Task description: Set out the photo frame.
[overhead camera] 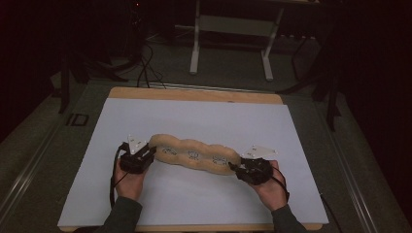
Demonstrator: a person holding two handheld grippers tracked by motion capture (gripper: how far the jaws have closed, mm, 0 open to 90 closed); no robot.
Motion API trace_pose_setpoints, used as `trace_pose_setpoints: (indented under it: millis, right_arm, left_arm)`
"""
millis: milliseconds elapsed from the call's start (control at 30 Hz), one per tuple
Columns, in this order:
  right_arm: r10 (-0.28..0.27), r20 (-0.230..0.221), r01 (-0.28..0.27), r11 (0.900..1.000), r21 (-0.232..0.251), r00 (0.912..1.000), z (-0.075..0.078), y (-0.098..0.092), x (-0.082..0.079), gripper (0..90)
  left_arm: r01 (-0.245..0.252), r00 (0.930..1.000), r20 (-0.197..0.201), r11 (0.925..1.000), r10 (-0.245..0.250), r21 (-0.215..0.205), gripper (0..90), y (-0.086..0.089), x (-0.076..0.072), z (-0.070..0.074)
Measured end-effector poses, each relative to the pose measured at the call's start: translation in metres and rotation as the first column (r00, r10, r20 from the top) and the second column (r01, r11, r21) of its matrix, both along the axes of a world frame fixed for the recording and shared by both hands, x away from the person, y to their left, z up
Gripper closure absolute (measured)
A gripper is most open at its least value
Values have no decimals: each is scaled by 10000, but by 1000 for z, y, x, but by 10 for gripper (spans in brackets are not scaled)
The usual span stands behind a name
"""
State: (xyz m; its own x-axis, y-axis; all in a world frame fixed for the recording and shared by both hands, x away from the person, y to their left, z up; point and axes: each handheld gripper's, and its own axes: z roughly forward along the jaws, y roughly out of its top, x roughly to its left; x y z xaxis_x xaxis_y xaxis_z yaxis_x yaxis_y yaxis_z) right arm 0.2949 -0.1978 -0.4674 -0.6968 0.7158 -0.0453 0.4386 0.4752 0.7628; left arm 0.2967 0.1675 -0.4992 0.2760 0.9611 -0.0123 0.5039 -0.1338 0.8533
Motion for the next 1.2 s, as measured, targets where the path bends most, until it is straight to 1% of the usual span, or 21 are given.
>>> trace_pose_setpoints:
  millis: [67,167,200,267,467,633,833,900,1133,1200]
  right_arm:
    - [-94,91,93,9999,83,9999,1,1,2,640]
    - [-171,152,169,9998,98,9997,1,1,3,640]
    - [-314,231,312,9995,112,9992,2,1,6,642]
    - [-438,295,434,9990,131,9986,2,0,8,645]
    - [-839,408,836,9965,97,9956,-3,-1,14,647]
    - [-1035,333,1026,9943,275,9941,-8,-1,20,640]
    - [-1355,249,1342,9898,471,9905,-13,-4,27,625]
    - [-1430,220,1418,9886,502,9895,-14,-5,29,621]
    - [-1597,-55,1598,9855,570,9871,-22,-4,34,615]
    - [-1585,-236,1598,9850,659,9871,-24,-4,36,616]
  left_arm:
    - [-95,10000,29,9999,95,40,733,0,-1,2]
    - [-189,9998,-38,9998,189,19,733,-1,-1,3]
    - [-301,9994,-172,9995,301,-38,732,-3,-1,3]
    - [-377,9991,-217,9993,376,-43,732,-6,-1,2]
    - [-568,9981,-229,9982,572,177,733,-11,-3,3]
    - [-855,9960,-232,9959,862,281,733,-16,-4,2]
    - [-862,9960,-191,9957,869,348,731,-21,-4,0]
    - [-840,9961,-240,9958,849,367,731,-22,-4,-1]
    - [-879,9957,-248,9943,895,600,731,-22,-4,-2]
    - [-878,9957,-247,9940,895,649,731,-22,-3,-2]
